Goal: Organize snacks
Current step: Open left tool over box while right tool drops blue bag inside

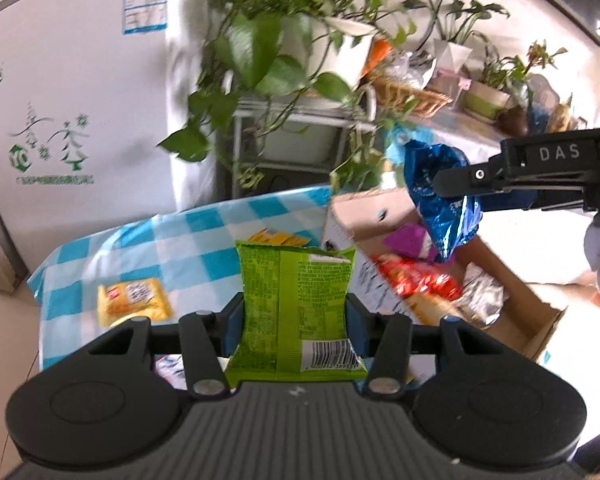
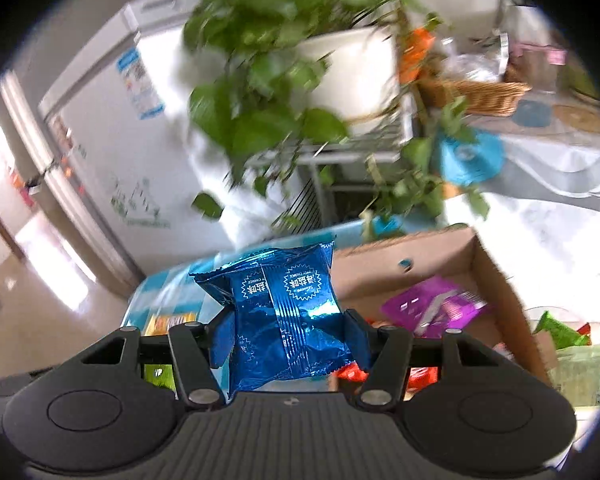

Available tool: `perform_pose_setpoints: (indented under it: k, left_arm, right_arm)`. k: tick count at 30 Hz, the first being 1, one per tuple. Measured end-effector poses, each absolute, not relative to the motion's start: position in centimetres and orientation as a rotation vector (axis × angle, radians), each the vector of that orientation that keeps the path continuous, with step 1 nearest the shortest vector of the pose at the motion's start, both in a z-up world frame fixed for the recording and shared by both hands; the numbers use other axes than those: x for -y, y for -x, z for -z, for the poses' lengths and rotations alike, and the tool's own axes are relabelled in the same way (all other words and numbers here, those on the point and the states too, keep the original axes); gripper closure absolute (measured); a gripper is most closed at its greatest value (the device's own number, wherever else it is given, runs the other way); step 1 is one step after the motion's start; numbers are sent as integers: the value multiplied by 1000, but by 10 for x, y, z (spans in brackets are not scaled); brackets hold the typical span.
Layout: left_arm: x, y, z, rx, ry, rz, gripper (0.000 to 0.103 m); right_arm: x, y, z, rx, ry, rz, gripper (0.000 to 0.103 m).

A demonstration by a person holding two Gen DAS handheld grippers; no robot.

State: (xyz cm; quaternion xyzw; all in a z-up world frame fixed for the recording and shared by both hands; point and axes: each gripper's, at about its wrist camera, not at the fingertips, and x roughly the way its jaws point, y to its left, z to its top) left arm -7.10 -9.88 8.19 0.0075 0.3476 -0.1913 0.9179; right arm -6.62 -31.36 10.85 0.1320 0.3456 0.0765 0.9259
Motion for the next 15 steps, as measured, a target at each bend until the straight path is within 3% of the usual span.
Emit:
perform_pose_setpoints:
  k: [15]
  left_arm:
    - [183,54,-89,-723,20,517,53]
  right_arm:
    - [378,79,-115,-647,-409,15,39]
